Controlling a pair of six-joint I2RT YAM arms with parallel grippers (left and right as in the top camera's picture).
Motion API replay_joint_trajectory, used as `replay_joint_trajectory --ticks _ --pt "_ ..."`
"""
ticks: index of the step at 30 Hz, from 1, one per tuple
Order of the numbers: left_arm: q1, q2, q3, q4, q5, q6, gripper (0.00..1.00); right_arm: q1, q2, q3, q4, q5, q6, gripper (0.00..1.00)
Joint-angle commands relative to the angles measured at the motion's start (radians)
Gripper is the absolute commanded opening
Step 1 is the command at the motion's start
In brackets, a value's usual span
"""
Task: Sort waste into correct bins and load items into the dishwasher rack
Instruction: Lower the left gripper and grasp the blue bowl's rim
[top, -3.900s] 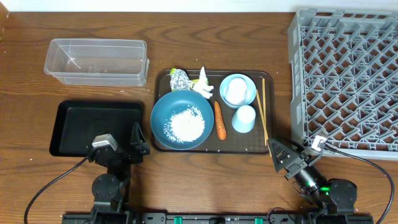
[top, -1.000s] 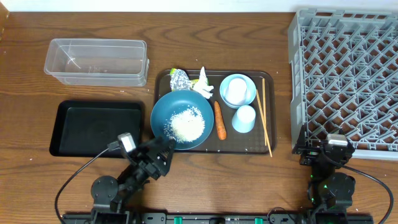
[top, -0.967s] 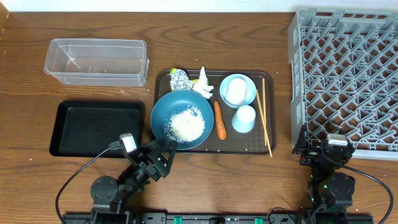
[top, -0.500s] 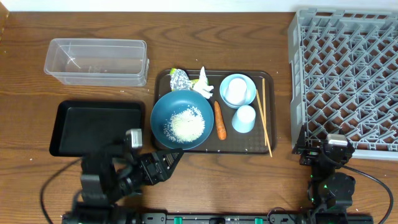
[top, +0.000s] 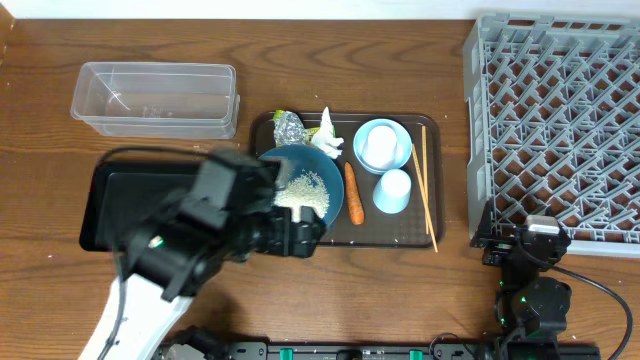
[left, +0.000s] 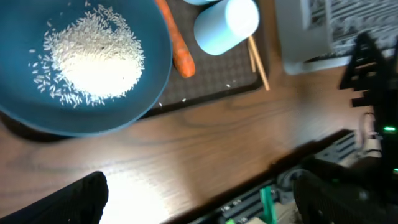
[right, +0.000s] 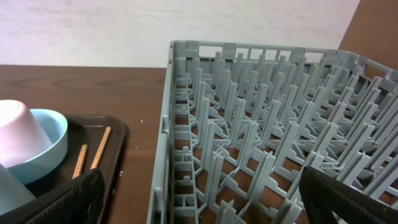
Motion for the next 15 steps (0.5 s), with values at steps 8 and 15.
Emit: replay_joint_trajectory --ticks 8,15 --pt "-0.038 0.209 0.019 0.113 -0.079 0.027 0.98 -0.008 -0.001 0.002 -0.008 0.010 -0.011 0.99" --pt "-0.081 0.386 0.019 0.113 -0.235 0.117 0.98 -0.008 -0.001 0.002 -0.008 0.010 -0.012 0.99"
